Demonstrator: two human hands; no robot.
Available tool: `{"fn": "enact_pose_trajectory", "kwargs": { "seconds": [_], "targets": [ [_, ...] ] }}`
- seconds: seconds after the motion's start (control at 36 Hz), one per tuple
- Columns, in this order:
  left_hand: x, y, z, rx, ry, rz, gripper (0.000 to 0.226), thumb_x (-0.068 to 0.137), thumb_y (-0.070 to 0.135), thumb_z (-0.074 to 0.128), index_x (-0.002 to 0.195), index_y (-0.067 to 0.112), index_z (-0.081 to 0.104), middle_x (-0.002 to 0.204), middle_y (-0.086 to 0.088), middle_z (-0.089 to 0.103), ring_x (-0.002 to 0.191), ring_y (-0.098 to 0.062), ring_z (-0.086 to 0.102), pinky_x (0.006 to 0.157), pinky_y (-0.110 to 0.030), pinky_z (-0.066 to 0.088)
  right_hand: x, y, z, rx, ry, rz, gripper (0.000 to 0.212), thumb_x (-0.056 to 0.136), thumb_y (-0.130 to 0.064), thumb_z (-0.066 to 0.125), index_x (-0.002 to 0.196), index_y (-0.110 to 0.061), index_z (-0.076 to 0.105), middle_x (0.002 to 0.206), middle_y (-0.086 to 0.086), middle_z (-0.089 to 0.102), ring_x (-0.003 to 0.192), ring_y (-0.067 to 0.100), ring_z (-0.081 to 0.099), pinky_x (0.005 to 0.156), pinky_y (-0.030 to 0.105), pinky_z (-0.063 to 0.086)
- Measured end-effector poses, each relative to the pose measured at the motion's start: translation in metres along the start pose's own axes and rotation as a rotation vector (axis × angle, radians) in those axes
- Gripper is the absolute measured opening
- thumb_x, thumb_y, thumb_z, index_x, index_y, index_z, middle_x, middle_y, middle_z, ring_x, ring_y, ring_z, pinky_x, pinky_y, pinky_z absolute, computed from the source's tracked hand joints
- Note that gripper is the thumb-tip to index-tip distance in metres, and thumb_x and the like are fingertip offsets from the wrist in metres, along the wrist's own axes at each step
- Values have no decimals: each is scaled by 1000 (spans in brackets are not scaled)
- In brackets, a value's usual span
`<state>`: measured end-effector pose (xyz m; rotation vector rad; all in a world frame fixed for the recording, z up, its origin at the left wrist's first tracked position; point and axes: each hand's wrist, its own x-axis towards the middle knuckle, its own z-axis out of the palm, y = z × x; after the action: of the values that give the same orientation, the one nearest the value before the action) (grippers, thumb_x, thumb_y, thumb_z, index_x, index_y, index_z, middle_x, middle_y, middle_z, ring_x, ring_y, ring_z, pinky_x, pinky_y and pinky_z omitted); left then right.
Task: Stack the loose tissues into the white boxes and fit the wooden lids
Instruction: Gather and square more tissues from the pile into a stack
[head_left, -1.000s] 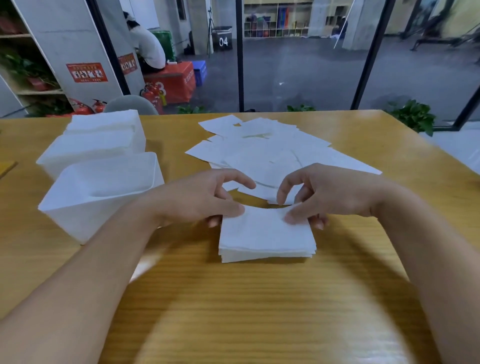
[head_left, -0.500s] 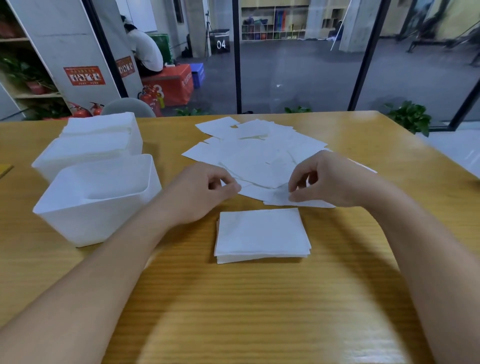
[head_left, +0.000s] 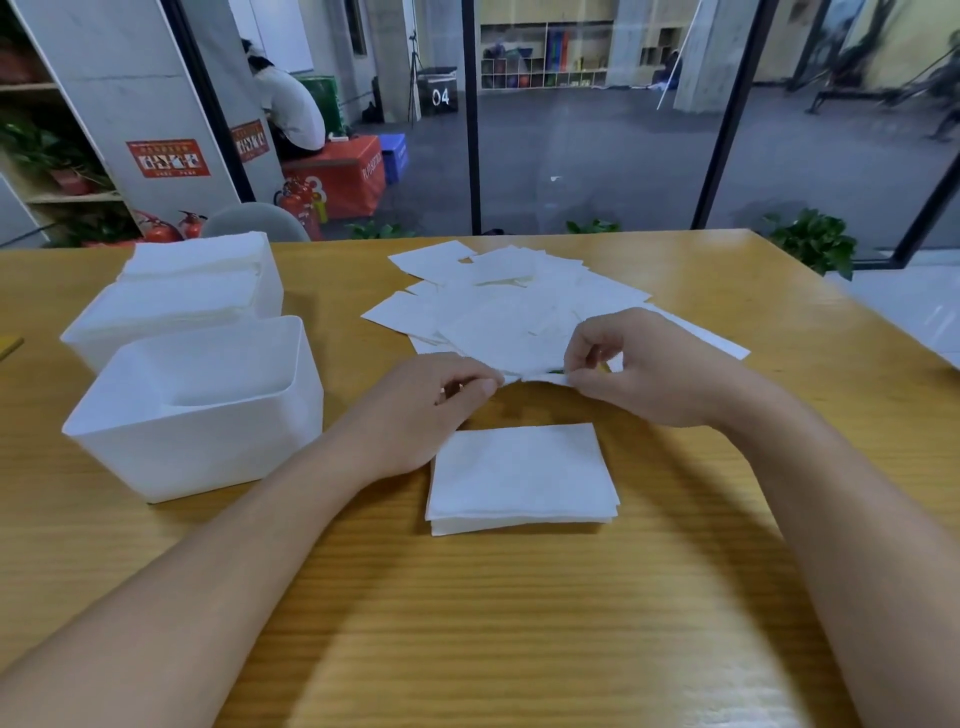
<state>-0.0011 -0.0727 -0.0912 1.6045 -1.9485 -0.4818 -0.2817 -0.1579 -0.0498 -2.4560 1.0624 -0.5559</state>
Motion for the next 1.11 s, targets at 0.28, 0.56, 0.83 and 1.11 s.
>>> {"fn": "enact_pose_trajectory", "kwargs": {
  "seconds": [0.28, 0.56, 0.83, 1.11],
  "targets": [
    [0, 15, -5, -558, 7, -113, 50, 114, 61, 40, 130, 30, 76, 106, -4, 85, 93, -22, 80, 67, -25, 53, -5, -27, 3, 276, 12, -190, 9, 99, -19, 78, 93, -26, 78, 100, -10, 78, 102, 16, 72, 96, 35, 58],
    [-2, 9, -12, -680, 110, -42, 25, 95, 26, 88, 119, 25, 82, 80, -16, 76, 69, -17, 66, 66, -29, 51, -3, -38, 19, 282, 80, -245, 9, 100, -35, 81, 108, -32, 79, 127, -16, 72, 127, 11, 66, 107, 35, 51],
    [-7, 23, -24, -721, 132, 87, 30, 100, 15, 81, 129, 22, 79, 100, -26, 78, 90, -26, 74, 78, -32, 59, 1, -24, 9, 339, 81, -58, 11, 104, -34, 74, 114, -33, 79, 95, -6, 79, 94, 15, 74, 88, 40, 61],
    [-6, 7, -40, -431, -127, -36, 30, 104, 37, 74, 135, 40, 73, 63, -5, 54, 62, -19, 55, 59, -27, 48, -2, -14, -4, 438, -130, 77, 13, 97, -35, 83, 105, -26, 80, 71, 4, 70, 59, 19, 58, 64, 35, 48]
  ]
}}
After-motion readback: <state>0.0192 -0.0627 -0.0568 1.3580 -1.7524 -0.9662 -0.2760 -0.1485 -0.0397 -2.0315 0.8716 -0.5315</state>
